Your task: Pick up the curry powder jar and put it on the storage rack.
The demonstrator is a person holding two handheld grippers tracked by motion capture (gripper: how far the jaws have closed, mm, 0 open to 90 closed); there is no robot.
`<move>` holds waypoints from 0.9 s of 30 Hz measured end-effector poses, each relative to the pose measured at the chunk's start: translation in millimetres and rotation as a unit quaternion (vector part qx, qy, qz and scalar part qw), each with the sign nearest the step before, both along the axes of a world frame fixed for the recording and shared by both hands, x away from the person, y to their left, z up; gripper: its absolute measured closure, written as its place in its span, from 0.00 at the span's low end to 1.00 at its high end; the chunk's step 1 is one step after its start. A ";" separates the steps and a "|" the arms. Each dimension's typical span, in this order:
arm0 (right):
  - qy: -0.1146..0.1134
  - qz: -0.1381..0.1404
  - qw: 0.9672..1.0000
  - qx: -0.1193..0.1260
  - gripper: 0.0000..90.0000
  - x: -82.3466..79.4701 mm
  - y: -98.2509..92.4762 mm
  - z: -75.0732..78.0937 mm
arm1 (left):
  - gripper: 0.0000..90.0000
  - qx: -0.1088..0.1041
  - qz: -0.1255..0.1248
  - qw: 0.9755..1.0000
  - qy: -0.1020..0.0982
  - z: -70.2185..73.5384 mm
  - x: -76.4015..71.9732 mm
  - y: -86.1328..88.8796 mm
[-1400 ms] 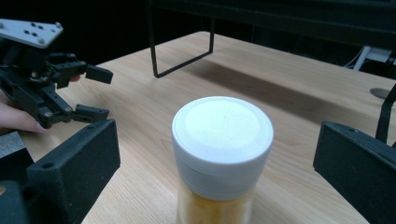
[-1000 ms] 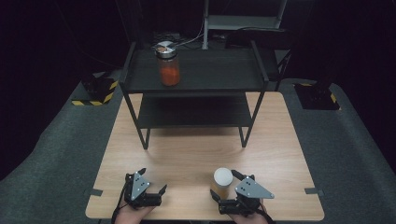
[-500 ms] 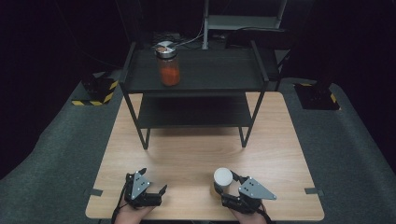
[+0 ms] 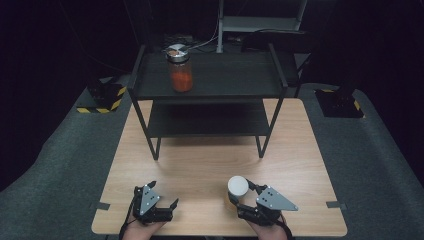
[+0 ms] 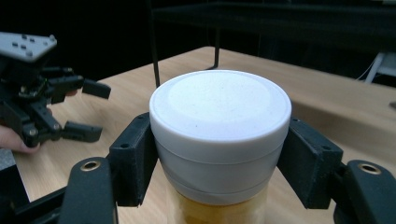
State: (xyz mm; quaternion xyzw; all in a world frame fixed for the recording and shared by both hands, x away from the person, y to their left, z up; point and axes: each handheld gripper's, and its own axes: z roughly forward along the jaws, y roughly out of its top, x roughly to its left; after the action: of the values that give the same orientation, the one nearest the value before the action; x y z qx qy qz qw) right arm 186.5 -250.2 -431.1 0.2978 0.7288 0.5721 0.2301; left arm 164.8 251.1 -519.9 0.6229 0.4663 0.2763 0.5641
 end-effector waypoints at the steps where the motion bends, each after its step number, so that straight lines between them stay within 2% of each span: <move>1: -0.001 -0.002 1.000 0.006 0.37 0.0 -0.6 2.7 | 0.01 -0.003 0.003 1.000 0.002 0.2 0.3 -0.4; 3: -0.004 -0.007 1.000 0.023 0.37 1.2 -3.8 10.6 | 0.01 -0.002 0.005 1.000 0.008 1.5 1.4 -1.3; 4: -0.004 -0.007 1.000 0.023 0.37 1.2 -3.8 10.6 | 0.01 -0.002 0.005 1.000 0.008 1.5 1.4 -1.3; 5: -0.009 -0.011 1.000 0.025 0.37 2.6 -4.6 17.0 | 0.01 0.003 0.003 1.000 0.009 2.2 1.6 -1.3; 6: -0.009 -0.011 1.000 0.025 0.37 2.6 -4.6 17.0 | 0.01 0.004 0.003 1.000 0.008 1.9 1.5 -2.1; 10: -0.019 -0.019 0.999 0.019 0.37 4.8 -5.1 33.2 | 0.01 0.011 0.001 1.000 0.005 1.6 0.8 -3.0; 16: -0.030 -0.029 0.999 0.025 0.37 3.4 -7.2 47.3 | 0.01 0.001 0.000 1.000 0.004 0.8 0.0 -1.0; 24: -0.037 -0.038 0.998 0.035 0.37 5.3 -9.5 67.3 | 0.01 0.014 -0.004 1.000 0.005 2.1 -0.3 -1.4; 27: -0.042 -0.043 0.997 0.038 0.37 6.3 -8.6 73.7 | 0.01 0.013 -0.002 1.000 0.006 2.3 0.0 -2.3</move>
State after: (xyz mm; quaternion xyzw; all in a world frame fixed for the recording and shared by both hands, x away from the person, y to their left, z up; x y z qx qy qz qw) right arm 192.8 -258.8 -357.4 0.3131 0.6828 0.6009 0.2734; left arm 164.9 248.9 -517.6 0.6327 0.4651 0.2773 0.5536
